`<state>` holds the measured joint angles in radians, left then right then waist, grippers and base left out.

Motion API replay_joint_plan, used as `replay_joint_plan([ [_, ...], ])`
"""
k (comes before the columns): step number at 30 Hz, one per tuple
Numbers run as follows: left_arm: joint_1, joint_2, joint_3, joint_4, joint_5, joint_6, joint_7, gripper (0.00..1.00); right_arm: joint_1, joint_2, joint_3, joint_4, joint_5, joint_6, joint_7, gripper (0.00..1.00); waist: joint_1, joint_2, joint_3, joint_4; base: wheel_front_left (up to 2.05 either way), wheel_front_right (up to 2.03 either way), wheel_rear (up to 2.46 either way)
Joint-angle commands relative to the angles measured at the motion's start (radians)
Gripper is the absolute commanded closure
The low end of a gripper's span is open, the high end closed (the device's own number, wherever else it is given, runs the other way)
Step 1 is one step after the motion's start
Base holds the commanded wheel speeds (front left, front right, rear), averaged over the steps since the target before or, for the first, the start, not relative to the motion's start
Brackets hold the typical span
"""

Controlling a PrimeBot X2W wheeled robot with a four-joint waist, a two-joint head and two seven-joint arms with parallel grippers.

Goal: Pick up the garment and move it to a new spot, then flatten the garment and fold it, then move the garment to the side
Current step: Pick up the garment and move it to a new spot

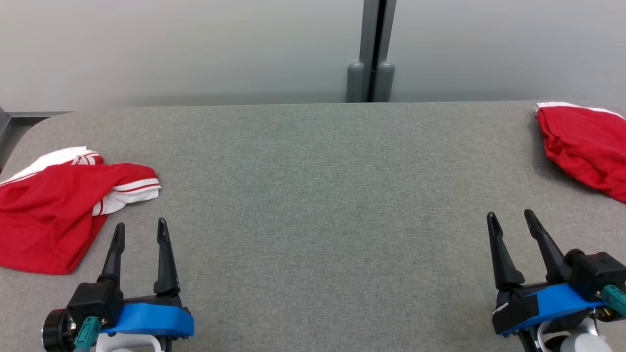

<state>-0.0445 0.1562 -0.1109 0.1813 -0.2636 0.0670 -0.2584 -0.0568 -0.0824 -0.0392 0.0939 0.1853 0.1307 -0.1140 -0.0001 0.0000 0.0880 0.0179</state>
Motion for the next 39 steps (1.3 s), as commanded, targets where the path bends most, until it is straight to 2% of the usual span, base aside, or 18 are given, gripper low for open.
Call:
replay_joint_plan([
  [1, -0.015, 0.008, 0.003, -0.004, -0.003, 0.005, -0.001, 0.00, -0.014, -0.009, 0.005, -0.007, -0.003, 0.000, 0.007, 0.00, 0.0001, 0.0000, 0.009, 0.020, 0.00, 0.00, 0.00],
  [26, 0.011, 0.021, 0.053, -0.034, -0.033, 0.044, -0.006, 0.00, -0.059, -0.031, 0.067, 0.031, 0.011, 0.000, 0.013, 0.00, 0.0001, 0.0000, 0.041, 0.341, 0.00, 0.00, 0.00],
  [32, 0.018, 0.023, 0.057, -0.044, -0.036, 0.049, -0.007, 0.00, -0.055, -0.027, 0.079, 0.036, 0.010, 0.000, 0.014, 0.00, 0.0001, 0.0000, 0.043, 0.368, 0.00, 0.00, 0.00],
  [39, 0.011, 0.020, 0.066, -0.049, -0.045, 0.056, -0.007, 0.00, -0.063, -0.039, 0.088, 0.033, 0.014, 0.000, 0.015, 0.00, 0.0001, 0.0000, 0.056, 0.355, 0.00, 0.00, 0.00],
])
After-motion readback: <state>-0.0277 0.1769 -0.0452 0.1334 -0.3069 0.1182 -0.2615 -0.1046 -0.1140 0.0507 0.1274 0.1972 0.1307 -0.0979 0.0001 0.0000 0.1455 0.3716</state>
